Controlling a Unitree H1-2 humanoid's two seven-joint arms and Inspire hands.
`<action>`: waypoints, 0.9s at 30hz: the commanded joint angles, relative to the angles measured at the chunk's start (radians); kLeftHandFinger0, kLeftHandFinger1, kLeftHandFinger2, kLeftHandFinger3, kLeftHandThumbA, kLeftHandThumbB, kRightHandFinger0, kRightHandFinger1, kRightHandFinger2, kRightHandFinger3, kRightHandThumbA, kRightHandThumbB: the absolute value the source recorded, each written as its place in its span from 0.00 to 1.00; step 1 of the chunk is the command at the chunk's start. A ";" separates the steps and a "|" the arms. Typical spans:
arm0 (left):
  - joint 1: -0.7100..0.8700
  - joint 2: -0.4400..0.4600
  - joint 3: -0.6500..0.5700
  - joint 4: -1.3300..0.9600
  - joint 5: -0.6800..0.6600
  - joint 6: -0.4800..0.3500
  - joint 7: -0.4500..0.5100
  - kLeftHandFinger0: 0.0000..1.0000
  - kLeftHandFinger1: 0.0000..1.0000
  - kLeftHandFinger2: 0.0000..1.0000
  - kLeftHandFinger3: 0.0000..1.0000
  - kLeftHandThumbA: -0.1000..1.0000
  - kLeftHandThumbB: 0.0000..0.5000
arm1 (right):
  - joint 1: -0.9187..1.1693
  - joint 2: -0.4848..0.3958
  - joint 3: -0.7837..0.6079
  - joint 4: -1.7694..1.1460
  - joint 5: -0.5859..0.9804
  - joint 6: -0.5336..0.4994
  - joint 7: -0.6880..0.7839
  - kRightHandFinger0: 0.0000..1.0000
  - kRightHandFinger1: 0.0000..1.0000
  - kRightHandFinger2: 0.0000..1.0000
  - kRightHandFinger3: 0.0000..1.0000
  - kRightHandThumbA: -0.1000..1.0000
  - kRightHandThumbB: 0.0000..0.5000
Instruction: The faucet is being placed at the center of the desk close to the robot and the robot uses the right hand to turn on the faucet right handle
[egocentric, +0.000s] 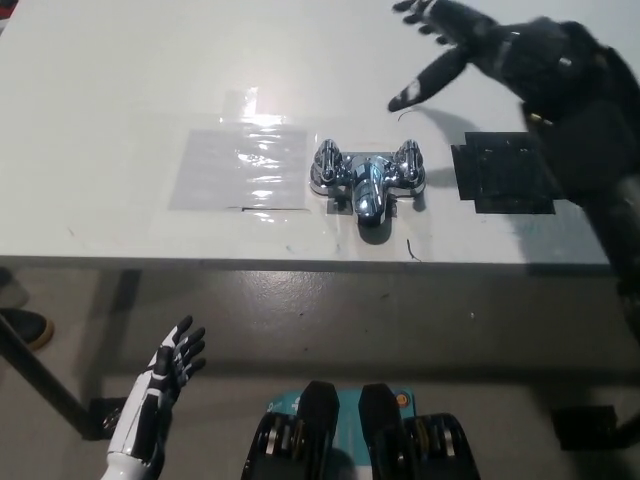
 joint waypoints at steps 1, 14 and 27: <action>0.012 0.020 -0.007 -0.039 0.021 -0.068 -0.014 1.00 1.00 1.00 1.00 0.97 0.39 | -0.221 0.043 0.091 0.178 -0.095 0.045 0.049 1.00 1.00 1.00 1.00 1.00 0.43; 0.013 0.023 -0.005 -0.049 0.026 -0.061 -0.010 1.00 1.00 1.00 1.00 0.98 0.42 | -0.333 0.096 0.195 0.375 -0.114 -0.018 0.061 1.00 1.00 1.00 1.00 1.00 0.37; -0.003 0.025 -0.001 -0.049 0.018 -0.060 -0.011 1.00 1.00 1.00 1.00 0.97 0.40 | -0.344 0.129 0.285 0.453 -0.193 0.019 0.029 1.00 1.00 1.00 1.00 1.00 0.66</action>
